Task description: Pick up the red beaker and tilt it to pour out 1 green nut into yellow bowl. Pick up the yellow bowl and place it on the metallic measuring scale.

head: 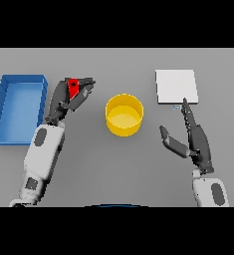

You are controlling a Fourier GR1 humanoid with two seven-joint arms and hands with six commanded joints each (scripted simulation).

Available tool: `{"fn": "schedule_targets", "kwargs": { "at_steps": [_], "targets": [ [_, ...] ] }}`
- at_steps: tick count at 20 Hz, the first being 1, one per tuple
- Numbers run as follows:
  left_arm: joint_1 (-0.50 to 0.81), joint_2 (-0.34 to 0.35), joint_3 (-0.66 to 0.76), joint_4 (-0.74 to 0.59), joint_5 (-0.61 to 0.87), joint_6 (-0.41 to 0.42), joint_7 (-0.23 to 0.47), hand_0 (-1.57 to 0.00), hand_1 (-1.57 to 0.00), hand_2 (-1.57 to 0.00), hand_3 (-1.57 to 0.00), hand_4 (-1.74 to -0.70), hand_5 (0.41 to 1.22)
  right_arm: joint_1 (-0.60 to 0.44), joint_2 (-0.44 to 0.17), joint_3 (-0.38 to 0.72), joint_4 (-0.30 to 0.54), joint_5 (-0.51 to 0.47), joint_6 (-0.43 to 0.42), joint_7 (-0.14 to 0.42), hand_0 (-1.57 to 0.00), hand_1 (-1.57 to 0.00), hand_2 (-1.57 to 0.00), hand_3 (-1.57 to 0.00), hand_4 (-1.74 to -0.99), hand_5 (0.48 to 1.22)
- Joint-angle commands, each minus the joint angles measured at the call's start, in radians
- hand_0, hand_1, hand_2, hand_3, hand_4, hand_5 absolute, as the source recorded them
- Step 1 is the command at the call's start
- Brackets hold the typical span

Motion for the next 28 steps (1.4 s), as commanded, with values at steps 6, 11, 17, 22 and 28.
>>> {"fn": "schedule_targets", "kwargs": {
  "at_steps": [6,11,17,22,28],
  "targets": [
    [-0.05,0.067,-0.015,0.016,-0.058,-0.034,0.047,-1.56,-1.56,-1.56,-1.55,-1.72,1.139,0.007,-0.01,0.003,-0.024,0.021,-0.012,-0.031,0.0,0.0,0.0,0.0,-1.219,0.661],
    [-0.117,0.154,-0.119,0.015,-0.219,-0.072,0.096,-1.57,-1.57,-1.57,-1.56,-1.74,1.12,0.012,-0.005,0.016,-0.036,0.037,-0.015,0.017,0.0,0.0,0.0,0.0,-1.194,0.658],
    [-0.207,0.199,-0.293,0.027,-0.431,-0.142,0.182,-1.57,-1.57,-1.57,-1.57,-1.74,1.139,0.02,-0.006,0.022,-0.036,0.033,-0.002,0.015,0.0,0.0,0.0,0.0,-1.178,0.667],
    [-0.3,0.228,-0.456,0.053,-0.639,-0.206,0.236,-1.57,-1.57,-1.57,-1.57,-1.74,1.191,0.019,0.002,0.018,-0.04,0.022,-0.001,0.027,0.0,0.0,0.0,0.0,-1.182,0.674],
    [-0.426,0.259,-0.612,0.137,-0.816,-0.33,0.201,-1.57,-1.57,-1.57,-1.36,-1.71,1.213,0.024,0.016,0.008,-0.038,-0.01,0.005,0.047,0.0,0.0,0.0,0.0,-1.196,0.666]
  ]
}}
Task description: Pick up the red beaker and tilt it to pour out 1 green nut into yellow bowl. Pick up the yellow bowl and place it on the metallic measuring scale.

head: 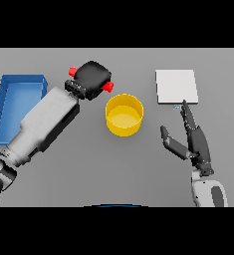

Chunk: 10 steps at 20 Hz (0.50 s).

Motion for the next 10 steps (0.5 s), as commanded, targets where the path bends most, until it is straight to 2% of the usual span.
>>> {"fn": "schedule_targets", "kwargs": {
  "at_steps": [1,3,5,6,10],
  "targets": [
    [-0.021,0.005,-0.021,0.004,-0.02,-0.021,-0.014,-1.57,-1.57,-1.57,-1.35,-1.72,1.215,0.004,0.003,-0.004,0.01,-0.012,0.005,-0.004,0.0,0.0,0.0,0.0,-1.197,0.659],
    [-0.055,-0.005,-0.065,0.035,-0.064,-0.041,-0.047,-1.57,-1.57,-1.57,-1.29,-1.72,1.217,0.003,0.012,-0.006,0.012,-0.018,0.003,-0.011,0.0,0.0,0.0,0.0,-1.206,0.639],
    [-0.093,-0.012,-0.102,0.062,-0.1,-0.059,-0.089,-1.57,-1.57,-1.57,-1.39,-1.72,1.218,-0.003,0.012,-0.006,0.019,-0.012,-0.002,-0.008,0.0,0.0,0.0,0.0,-1.22,0.624],
    [-0.109,-0.018,-0.12,0.083,-0.119,-0.053,-0.113,-1.57,-1.57,-1.57,-1.43,-1.73,1.219,0.012,0.011,0.002,0.01,0.001,-0.005,-0.025,0.0,0.0,0.0,0.0,-1.221,0.617],
    [-0.159,-0.017,-0.203,0.123,-0.208,-0.05,-0.169,-1.57,-1.57,-1.57,-1.51,-1.73,1.22,-0.004,0.016,0.004,0.009,0.032,-0.035,-0.022,0.0,0.0,0.0,0.0,-1.205,0.584]
  ]
}}
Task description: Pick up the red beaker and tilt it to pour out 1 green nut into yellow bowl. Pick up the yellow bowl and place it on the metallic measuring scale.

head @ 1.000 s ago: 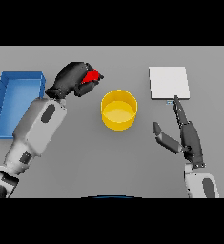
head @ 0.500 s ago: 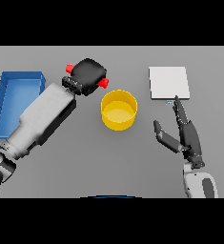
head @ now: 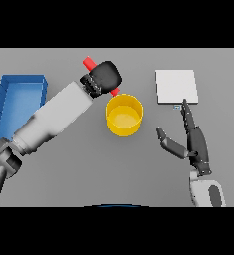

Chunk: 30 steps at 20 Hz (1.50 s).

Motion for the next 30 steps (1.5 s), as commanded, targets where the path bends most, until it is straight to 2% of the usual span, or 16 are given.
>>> {"fn": "schedule_targets", "kwargs": {
  "at_steps": [1,3,6,10,12,16,19,21,23,26,29,30],
  "targets": [
    [-0.01,0.006,-0.02,0.006,-0.021,0.007,-0.019,-1.57,-1.57,-1.57,-1.52,-1.73,1.22,0.008,0.001,-0.001,-0.003,-0.005,0.002,-0.008,0.0,0.0,0.0,0.0,-1.193,0.578],
    [-0.038,-0.007,-0.065,0.01,-0.066,0.008,-0.035,-1.57,-1.57,-1.57,-1.54,-1.74,1.221,-0.01,0.003,-0.001,0.012,0.005,-0.005,0.001,0.0,0.0,0.0,0.0,-1.173,0.572],
    [-0.073,0.004,-0.123,0.008,-0.126,-0.008,-0.061,-1.57,-1.57,-1.57,-1.56,-1.74,1.221,0.009,0.001,-0.003,0.006,-0.008,0.004,-0.023,0.0,0.0,0.0,0.0,-1.148,0.566],
    [-0.102,0.001,-0.192,0.043,-0.2,0.032,-0.093,-1.57,-1.57,-1.57,-1.56,-1.74,1.221,0.003,-0.001,-0.003,0.001,-0.006,0.002,-0.003,0.0,0.0,0.0,0.0,-1.129,0.566],
    [-0.119,-0.003,-0.219,0.052,-0.23,0.048,-0.112,-1.57,-1.57,-1.57,-1.57,-1.73,1.221,0.018,0.005,0.016,-0.011,0.011,0.002,-0.022,0.0,0.0,0.0,0.0,-1.136,0.578],
    [-0.155,-0.026,-0.269,0.08,-0.294,0.07,-0.108,-1.57,-1.57,-1.57,-1.57,-1.73,1.221,0.016,-0.005,-0.007,-0.006,-0.01,0.004,-0.027,0.0,0.0,0.0,0.0,-1.13,0.577],
    [-0.234,-0.032,-0.29,0.085,-0.327,0.074,-0.152,-1.57,-1.57,-1.57,-1.57,-1.73,1.221,0.001,-0.003,-0.014,-0.004,-0.006,-0.01,-0.013,0.0,0.0,0.0,0.0,-1.138,0.572],
    [-0.338,-0.02,-0.283,0.12,-0.345,0.074,-0.187,-1.57,-1.57,-1.57,-1.57,-1.73,1.221,0.003,0.013,0.001,-0.004,0.0,-0.011,-0.014,0.0,0.0,0.0,0.0,-1.138,0.565],
    [-0.404,-0.002,-0.235,0.154,-0.327,0.067,-0.187,-1.57,-1.57,-1.57,-1.57,-1.73,1.221,0.0,0.012,0.009,-0.005,0.015,-0.014,-0.01,0.0,0.0,0.0,0.0,-1.133,0.557],
    [-0.488,0.061,-0.123,0.25,-0.281,0.126,-0.167,-1.57,-1.57,-1.57,-1.57,-1.72,1.221,-0.006,0.003,0.002,-0.001,-0.006,0.004,-0.024,0.0,0.0,0.0,0.0,-1.128,0.554],
    [-0.552,0.1,0.045,0.352,-0.175,0.072,-0.081,-1.57,-1.57,-1.57,-1.57,-1.73,1.221,-0.014,0.004,0.006,0.0,-0.016,0.015,-0.033,0.0,0.0,0.0,0.0,-1.104,0.563],
    [-0.56,0.119,0.14,0.393,-0.101,0.04,-0.033,-1.57,-1.57,-1.57,-1.52,-1.73,1.221,-0.024,0.003,0.008,0.007,-0.018,0.02,-0.034,0.0,0.0,0.0,0.0,-1.102,0.572]
  ]
}}
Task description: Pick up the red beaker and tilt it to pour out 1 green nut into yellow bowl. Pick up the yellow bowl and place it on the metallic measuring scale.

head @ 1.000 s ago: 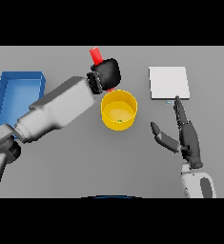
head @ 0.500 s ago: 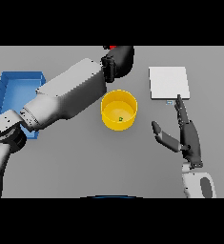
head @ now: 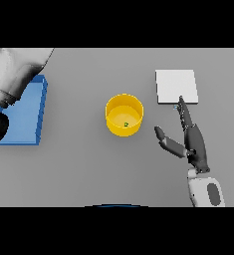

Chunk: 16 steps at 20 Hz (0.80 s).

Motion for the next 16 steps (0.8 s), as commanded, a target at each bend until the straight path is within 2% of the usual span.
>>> {"fn": "schedule_targets", "kwargs": {
  "at_steps": [1,4,8,10,12,14,15,16],
  "targets": [
    [-0.007,0.025,0.083,0.037,0.068,-0.011,0.018,-1.57,-1.57,-1.57,-1.51,-1.73,1.221,0.006,-0.005,0.001,0.008,0.003,0.004,-0.006,0.0,0.0,0.0,0.0,-1.104,0.576],
    [0.023,0.131,0.323,0.135,0.275,-0.012,0.068,-1.57,-1.57,-1.57,-1.52,-1.74,1.221,-0.01,-0.003,-0.003,0.023,-0.008,0.007,0.0,0.0,0.0,0.0,0.0,-1.116,0.582],
    [0.128,0.22,0.516,0.202,0.462,0.074,0.119,-1.57,-1.57,-1.57,-1.55,-1.74,1.221,-0.012,-0.018,0.003,0.032,0.021,-0.002,-0.017,0.0,0.0,0.0,0.0,-1.127,0.606],
    [0.21,0.229,0.562,0.22,0.515,0.143,0.216,-1.57,-1.57,-1.57,-1.56,-1.74,1.221,-0.019,-0.024,0.003,0.035,0.016,0.007,-0.02,0.0,0.0,0.0,0.0,-1.132,0.621],
    [0.288,0.228,0.61,0.205,0.577,0.222,0.242,-1.57,-1.57,-1.57,-1.56,-1.74,1.221,-0.004,-0.033,0.008,0.025,0.016,0.017,-0.028,0.0,0.0,0.0,0.0,-1.142,0.628],
    [0.354,0.233,0.668,0.195,0.645,0.275,0.298,-1.57,-1.57,-1.57,-1.57,-1.74,1.221,-0.011,-0.032,0.011,0.035,0.017,0.022,-0.021,0.0,0.0,0.0,0.0,-1.133,0.64],
    [0.385,0.23,0.69,0.182,0.675,0.295,0.328,-1.57,-1.57,-1.57,-1.57,-1.74,1.221,0.005,-0.038,0.009,0.023,0.013,0.025,-0.037,0.0,0.0,0.0,0.0,-1.138,0.648],
    [0.419,0.231,0.711,0.163,0.702,0.303,0.353,-1.57,-1.57,-1.57,-1.57,-1.74,1.221,-0.014,-0.033,0.006,0.033,0.007,0.024,-0.016,0.0,0.0,0.0,0.0,-1.133,0.655]
  ]
}}
